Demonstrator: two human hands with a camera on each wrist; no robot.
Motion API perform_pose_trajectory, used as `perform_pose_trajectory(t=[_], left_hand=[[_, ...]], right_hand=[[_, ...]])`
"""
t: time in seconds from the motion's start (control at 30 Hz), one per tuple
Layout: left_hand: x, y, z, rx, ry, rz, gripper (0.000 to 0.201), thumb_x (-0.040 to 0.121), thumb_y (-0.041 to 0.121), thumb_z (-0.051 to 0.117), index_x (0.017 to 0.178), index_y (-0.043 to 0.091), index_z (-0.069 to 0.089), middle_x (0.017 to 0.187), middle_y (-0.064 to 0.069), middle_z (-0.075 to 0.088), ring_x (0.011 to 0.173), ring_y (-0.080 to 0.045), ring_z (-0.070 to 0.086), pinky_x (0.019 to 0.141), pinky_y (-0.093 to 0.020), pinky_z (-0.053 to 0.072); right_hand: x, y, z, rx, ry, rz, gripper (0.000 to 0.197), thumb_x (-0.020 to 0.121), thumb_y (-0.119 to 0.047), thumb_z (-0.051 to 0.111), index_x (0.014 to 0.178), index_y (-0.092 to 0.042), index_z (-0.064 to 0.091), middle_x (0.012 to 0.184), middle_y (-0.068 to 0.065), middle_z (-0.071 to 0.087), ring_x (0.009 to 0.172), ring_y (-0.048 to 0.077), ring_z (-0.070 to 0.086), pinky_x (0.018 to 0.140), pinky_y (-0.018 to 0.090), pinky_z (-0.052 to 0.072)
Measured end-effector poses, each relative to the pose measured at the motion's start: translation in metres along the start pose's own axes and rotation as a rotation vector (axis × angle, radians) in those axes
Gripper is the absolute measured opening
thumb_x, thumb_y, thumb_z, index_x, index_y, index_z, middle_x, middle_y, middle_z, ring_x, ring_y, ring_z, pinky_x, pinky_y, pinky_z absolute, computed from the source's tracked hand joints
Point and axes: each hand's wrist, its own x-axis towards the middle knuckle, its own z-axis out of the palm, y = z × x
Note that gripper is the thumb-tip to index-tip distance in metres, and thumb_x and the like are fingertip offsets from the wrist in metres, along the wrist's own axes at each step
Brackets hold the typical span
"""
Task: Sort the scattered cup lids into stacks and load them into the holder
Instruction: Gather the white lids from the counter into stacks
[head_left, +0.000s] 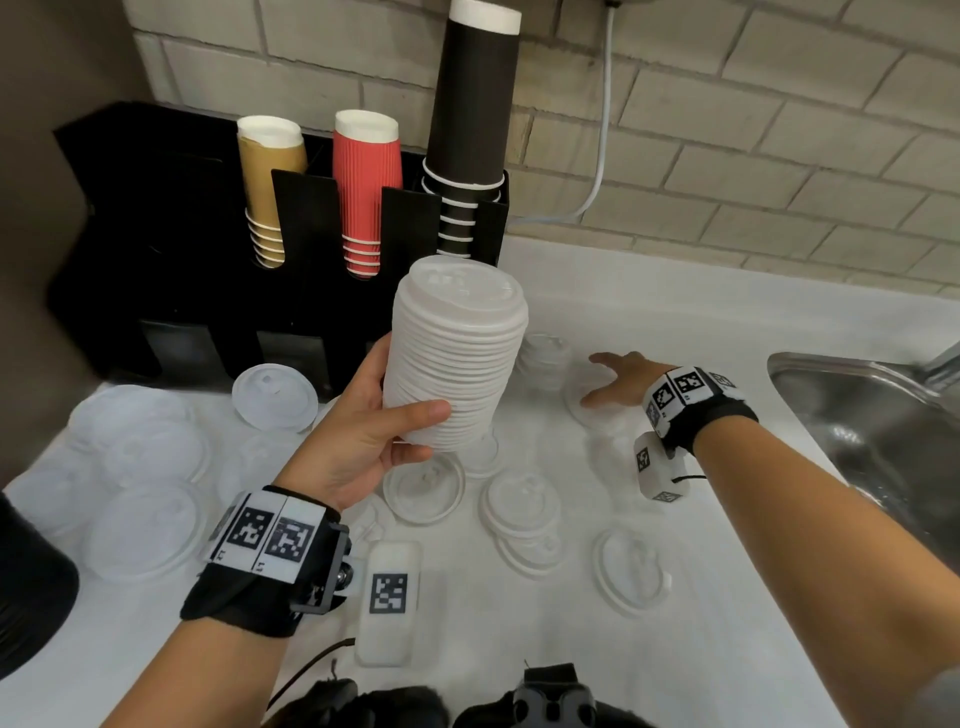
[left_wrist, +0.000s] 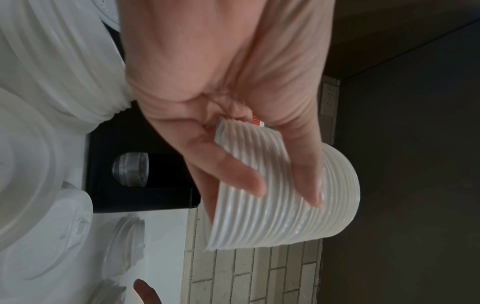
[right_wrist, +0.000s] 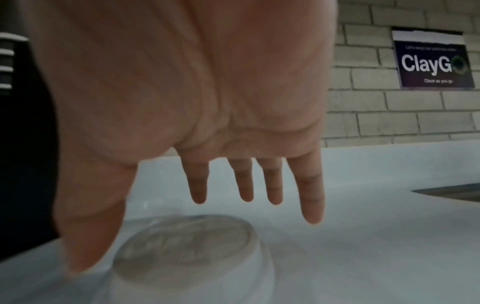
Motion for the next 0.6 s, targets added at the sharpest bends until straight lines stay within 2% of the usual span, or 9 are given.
perform_pose_trajectory(t=[0.07,0.13,0.2,0.3,0.37,0.47,0.53,0.6], left_hand=[[0.0,0.0,-0.001,0.0,-0.004,-0.003,0.074,0.056,0.025,0.08,0.122,0.044,0.053,0.108,0.012,0.071,0.096,-0.013,0.07,0.048,-0.018,0.053],[0.001,0.0,-0.002,0.003,-0.004,-0.002,0.075,0.057,0.024,0.081,0.123,0.043,0.052,0.109,0.011,0.071,0.097,-0.013,0.07,0.048,-0.018,0.053],[0.003,0.0,-0.004,0.006,-0.002,-0.001,0.072,0.062,0.017,0.081,0.123,0.043,0.052,0.109,0.011,0.071,0.097,-0.013,0.07,0.048,-0.018,0.054],[0.006,-0.001,-0.006,-0.006,0.0,0.006,0.064,0.07,0.011,0.071,0.121,0.045,0.053,0.107,0.012,0.071,0.097,-0.013,0.07,0.048,-0.018,0.054],[0.008,-0.002,-0.007,-0.015,-0.006,0.005,0.063,0.071,0.01,0.071,0.119,0.047,0.054,0.108,0.012,0.071,0.098,-0.013,0.07,0.048,-0.018,0.053],[0.01,-0.005,-0.004,-0.024,-0.013,-0.002,0.065,0.07,0.011,0.072,0.12,0.048,0.054,0.108,0.012,0.071,0.098,-0.013,0.07,0.048,-0.018,0.053],[0.011,-0.006,-0.001,-0.022,-0.018,-0.009,0.066,0.07,0.011,0.072,0.121,0.047,0.052,0.108,0.013,0.071,0.097,-0.012,0.07,0.048,-0.018,0.053],[0.01,-0.008,0.001,-0.021,-0.023,-0.017,0.069,0.068,0.012,0.075,0.122,0.047,0.051,0.108,0.013,0.071,0.097,-0.012,0.07,0.049,-0.018,0.052]], right_hand=[[0.0,-0.003,0.004,-0.011,-0.021,-0.016,0.084,0.074,-0.055,0.069,0.145,-0.043,0.026,0.146,0.004,0.037,0.128,0.032,0.044,0.095,0.04,0.044],[0.0,-0.006,0.009,-0.014,0.006,-0.028,0.076,0.069,-0.05,0.072,0.137,-0.044,0.038,0.134,0.001,0.046,0.109,0.029,0.053,0.079,0.033,0.047],[0.001,-0.009,0.01,-0.022,0.028,-0.034,0.063,0.072,-0.043,0.07,0.13,-0.042,0.045,0.122,-0.001,0.05,0.092,0.025,0.051,0.068,0.029,0.042],[-0.007,-0.014,-0.009,0.008,0.044,-0.039,0.058,0.077,-0.038,0.069,0.13,-0.034,0.045,0.124,0.007,0.048,0.09,0.027,0.049,0.071,0.032,0.041],[-0.021,-0.016,-0.031,0.132,0.104,-0.078,0.061,0.076,-0.035,0.072,0.13,-0.03,0.044,0.12,0.009,0.048,0.091,0.027,0.052,0.073,0.034,0.045],[-0.064,-0.025,-0.058,0.609,0.225,-0.297,0.055,0.075,-0.027,0.076,0.12,-0.033,0.046,0.11,0.004,0.054,0.094,0.028,0.061,0.075,0.038,0.056],[-0.104,-0.038,-0.065,0.846,0.327,-0.518,0.051,0.072,-0.028,0.077,0.112,-0.04,0.048,0.107,-0.005,0.055,0.093,0.02,0.062,0.071,0.027,0.055],[-0.141,-0.053,-0.064,0.916,0.446,-0.711,0.047,0.069,-0.037,0.076,0.105,-0.045,0.048,0.109,-0.012,0.055,0.095,0.009,0.061,0.074,0.019,0.053]])
